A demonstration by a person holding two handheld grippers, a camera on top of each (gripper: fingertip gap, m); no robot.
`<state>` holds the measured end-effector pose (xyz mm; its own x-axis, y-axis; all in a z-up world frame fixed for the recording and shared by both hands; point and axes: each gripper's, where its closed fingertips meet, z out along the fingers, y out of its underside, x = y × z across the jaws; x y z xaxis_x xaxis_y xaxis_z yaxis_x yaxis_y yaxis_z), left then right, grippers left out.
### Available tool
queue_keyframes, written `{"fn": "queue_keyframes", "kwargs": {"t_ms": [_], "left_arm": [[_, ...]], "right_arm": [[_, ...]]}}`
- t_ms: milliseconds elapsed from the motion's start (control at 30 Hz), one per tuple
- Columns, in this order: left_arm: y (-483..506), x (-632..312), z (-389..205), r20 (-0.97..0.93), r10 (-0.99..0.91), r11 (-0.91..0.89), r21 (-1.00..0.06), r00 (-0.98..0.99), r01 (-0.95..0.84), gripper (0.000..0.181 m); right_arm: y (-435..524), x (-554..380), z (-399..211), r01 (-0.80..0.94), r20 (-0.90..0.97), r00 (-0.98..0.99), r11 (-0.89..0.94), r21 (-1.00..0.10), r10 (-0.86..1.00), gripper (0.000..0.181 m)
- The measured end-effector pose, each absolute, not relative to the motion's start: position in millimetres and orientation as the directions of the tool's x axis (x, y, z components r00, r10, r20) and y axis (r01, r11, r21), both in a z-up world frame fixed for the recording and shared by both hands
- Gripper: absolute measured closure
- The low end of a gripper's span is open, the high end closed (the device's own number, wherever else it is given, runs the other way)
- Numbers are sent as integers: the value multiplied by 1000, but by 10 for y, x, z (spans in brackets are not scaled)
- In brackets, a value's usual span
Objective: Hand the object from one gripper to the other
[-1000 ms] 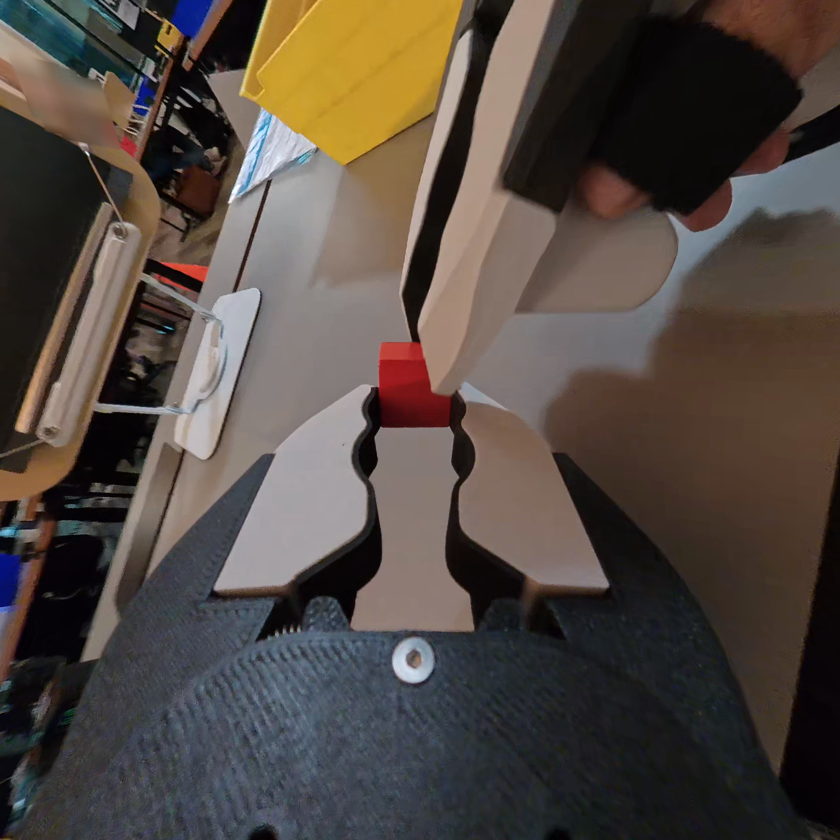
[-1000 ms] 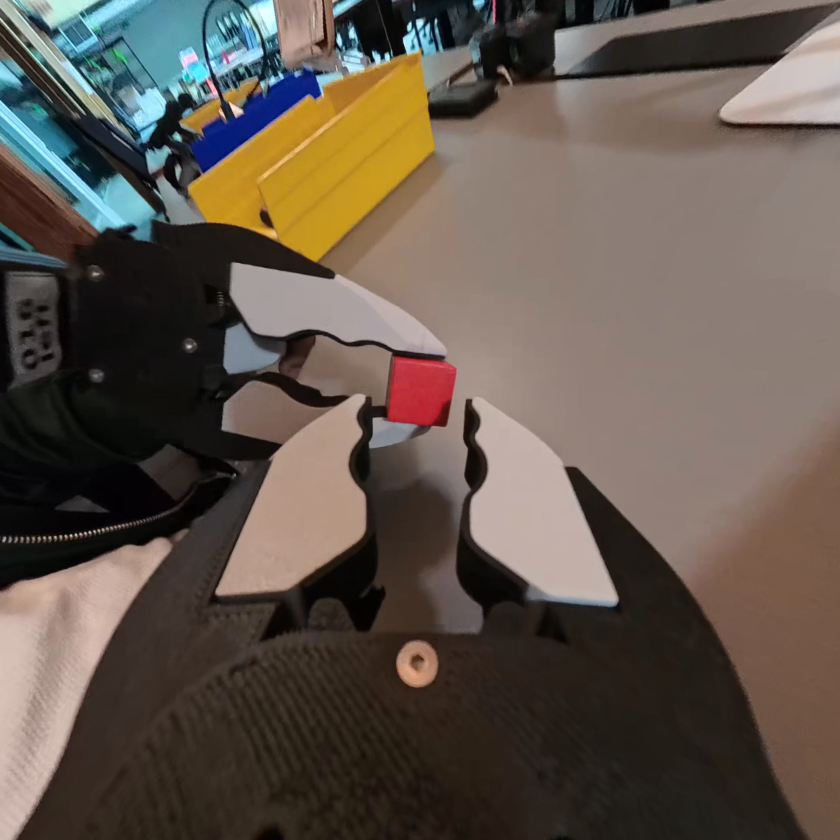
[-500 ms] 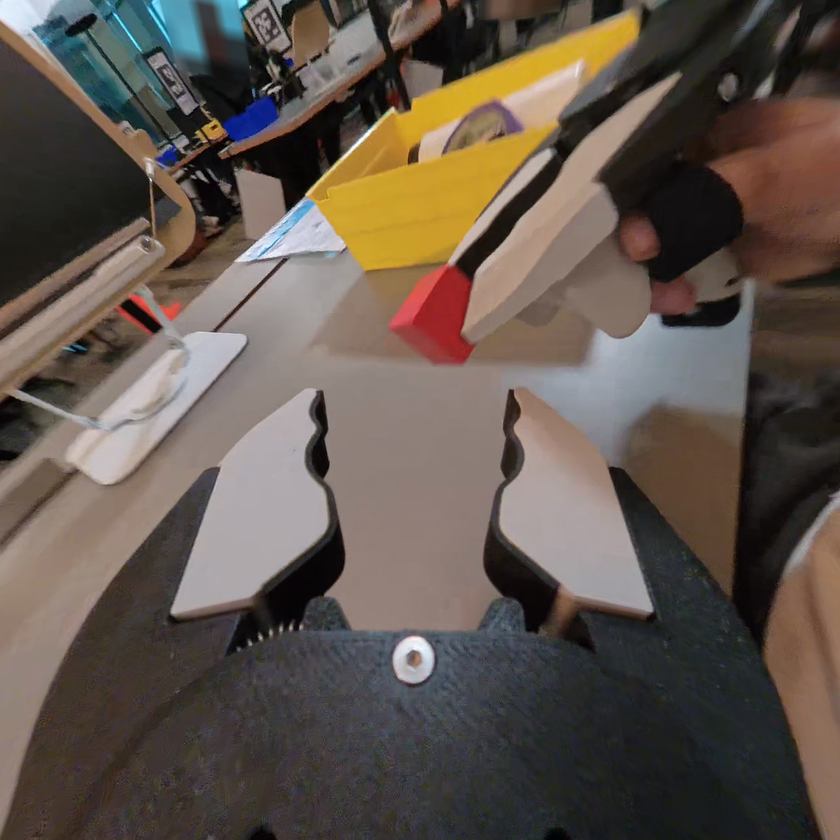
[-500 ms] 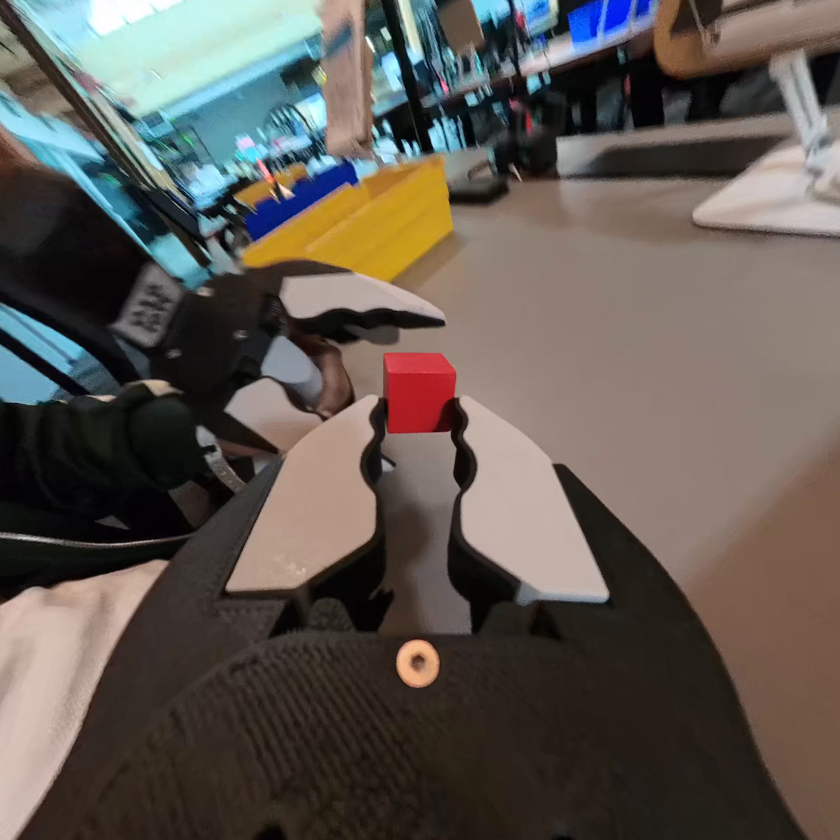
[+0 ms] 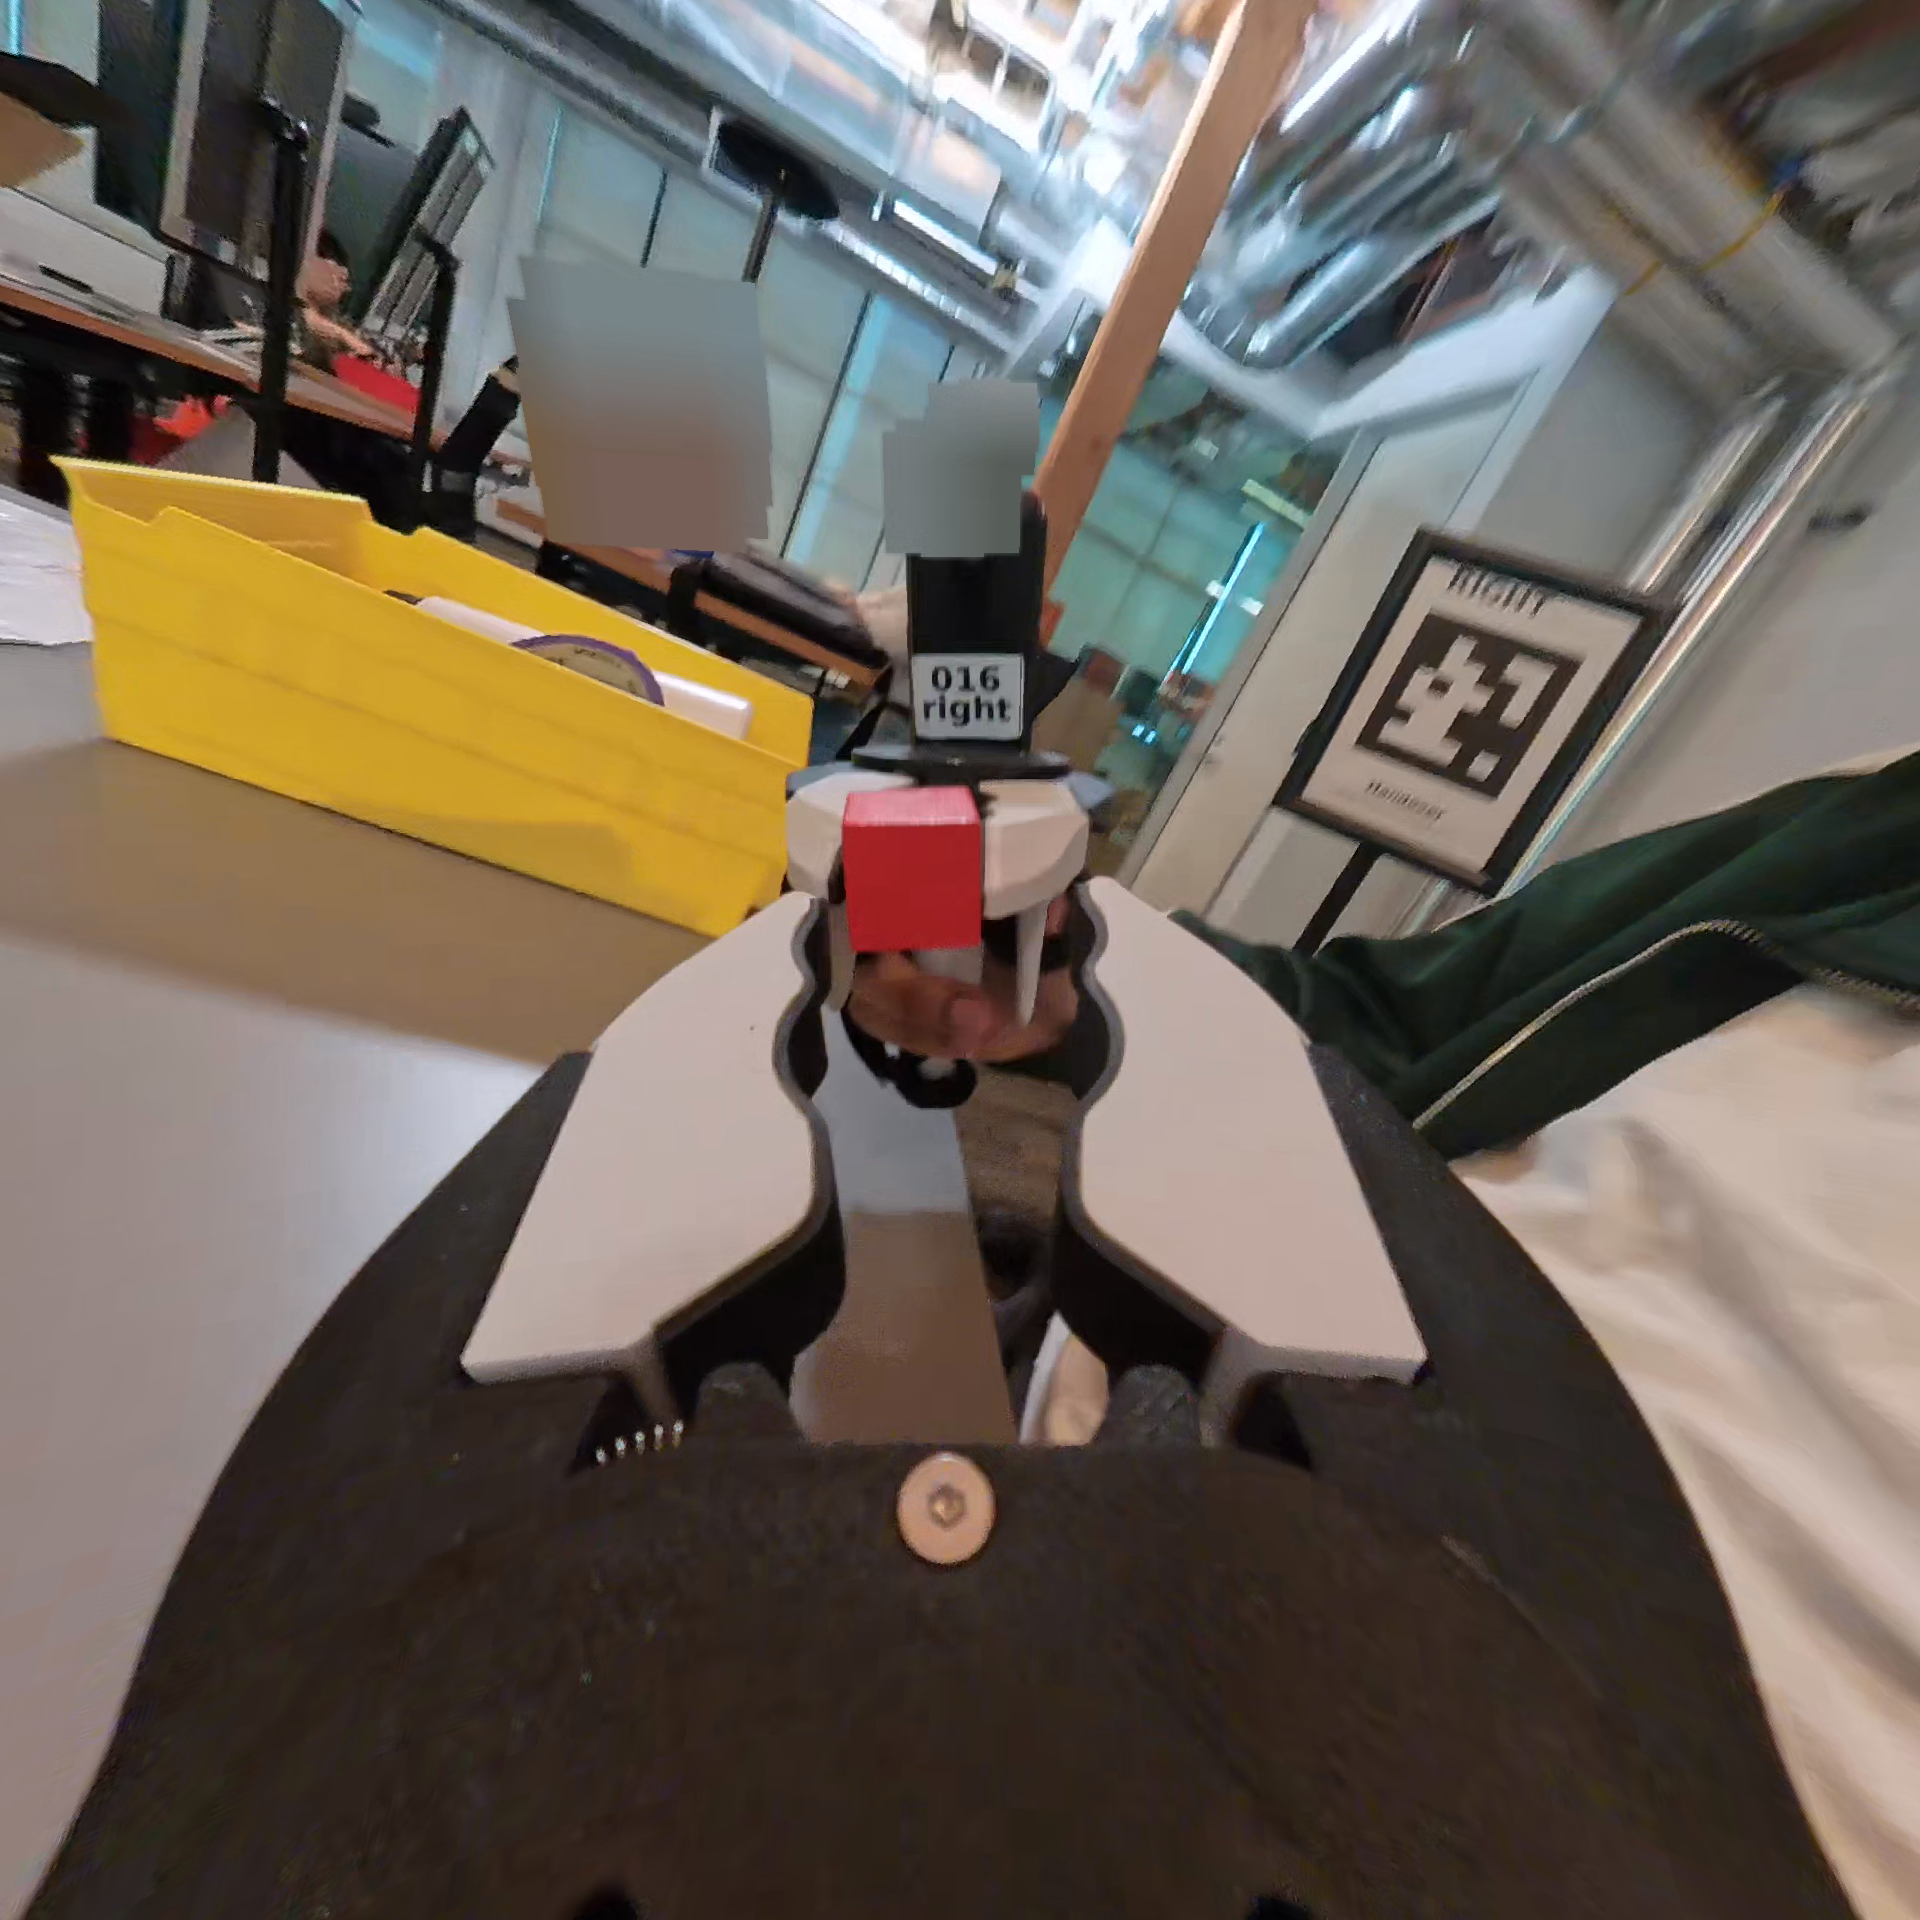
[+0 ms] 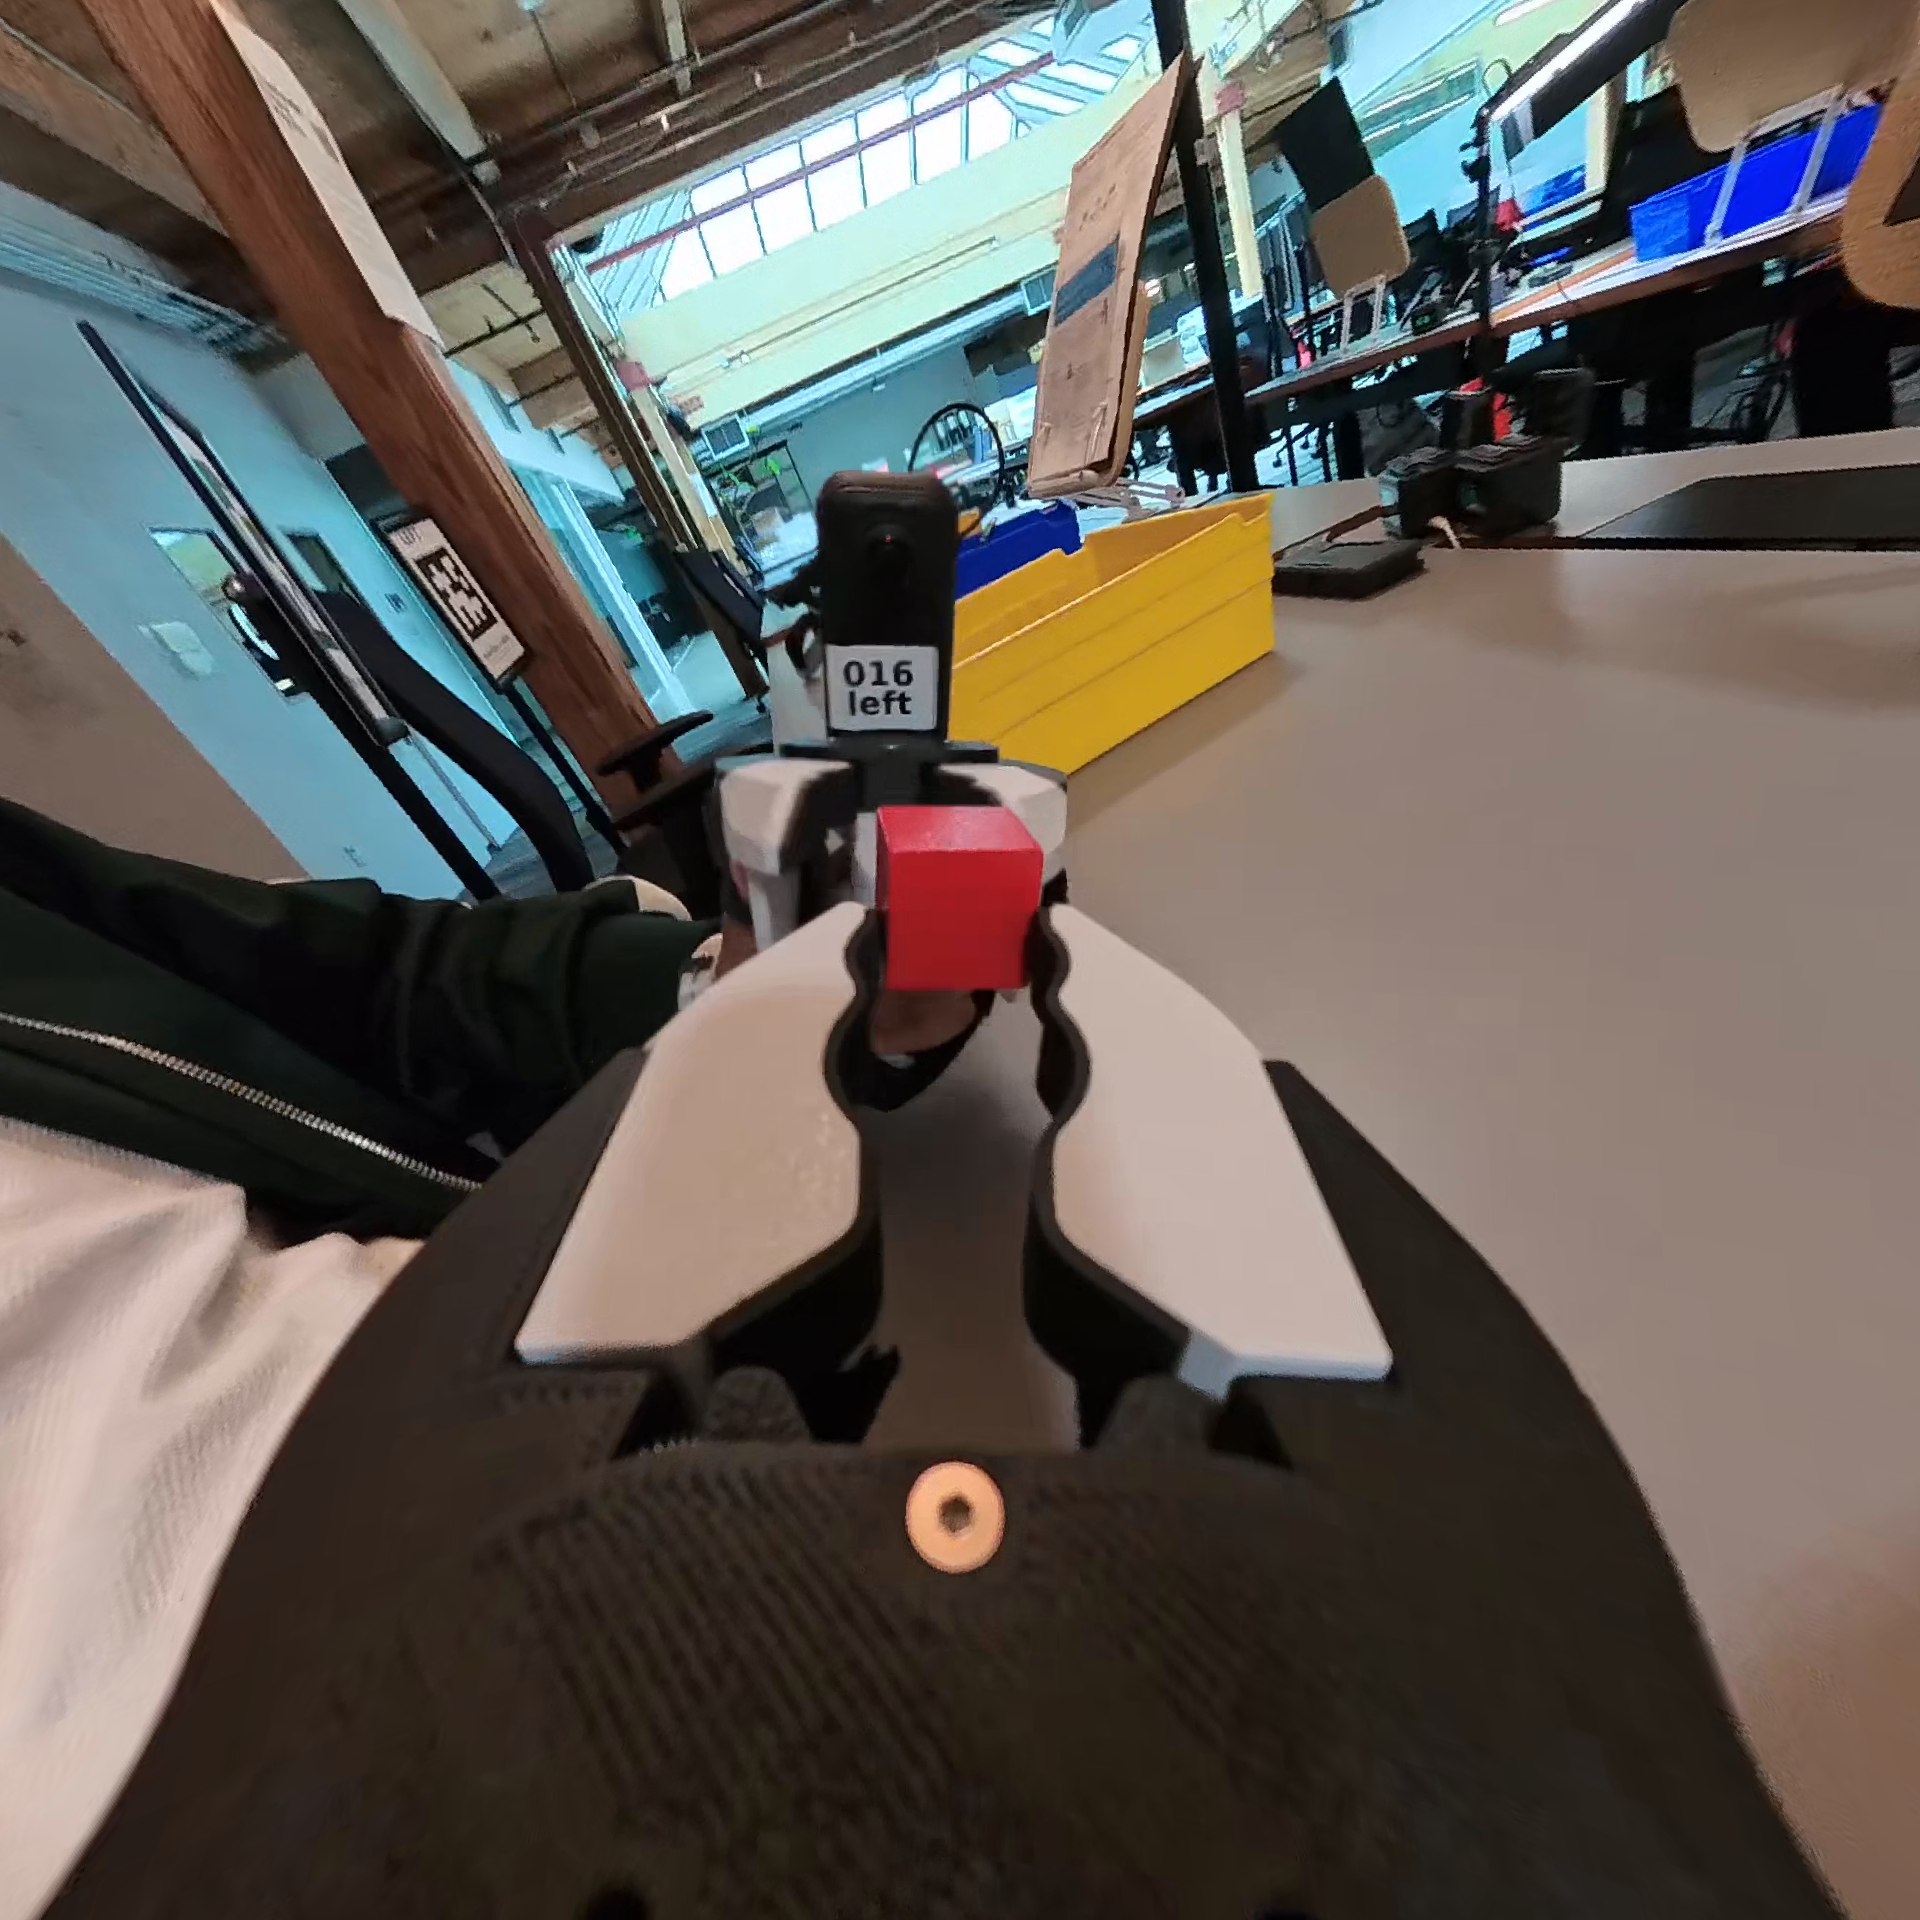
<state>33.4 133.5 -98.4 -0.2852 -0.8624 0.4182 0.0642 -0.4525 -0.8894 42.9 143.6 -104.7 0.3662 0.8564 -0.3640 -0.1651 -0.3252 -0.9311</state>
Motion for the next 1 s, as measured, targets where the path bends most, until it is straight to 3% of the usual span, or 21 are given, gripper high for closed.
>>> {"fn": "queue_keyframes", "kwargs": {"t_ms": [233,333,600,633,700,767,867,1000], "left_arm": [[1363,356,-1022,418,-873,-443,-895,-251,50,137],[1341,378,-1036,413,-878,-434,-900,-242,41,152],[1355,387,-1046,384,-900,-395,-918,-205,17,152],[1372,383,-1045,384,-903,-395,-919,-192,19,152],[1430,361,-1045,430,-884,-442,-897,-183,26,152],[1521,353,-1125,550,-817,-558,-830,-175,-4,152],[1486,361,-1283,780,-567,-774,-615,-265,-153,152],[1460,359,-1300,876,-343,-882,-425,-341,-204,152]], "right_arm": [[1402,317,-1140,-85,-308,387,-299,-950,869,153],[1390,273,-1163,-69,-295,391,-292,-954,872,153],[1397,270,-1162,-86,-277,392,-265,-960,877,153],[1429,293,-1168,-77,-243,418,-233,-969,875,147],[1541,382,-1144,-41,-101,514,-93,-995,852,115],[1550,425,-1107,67,105,545,82,-994,832,110],[1432,378,-1181,288,426,439,326,-901,791,126],[1378,328,-1291,348,491,369,372,-860,789,138]]}}
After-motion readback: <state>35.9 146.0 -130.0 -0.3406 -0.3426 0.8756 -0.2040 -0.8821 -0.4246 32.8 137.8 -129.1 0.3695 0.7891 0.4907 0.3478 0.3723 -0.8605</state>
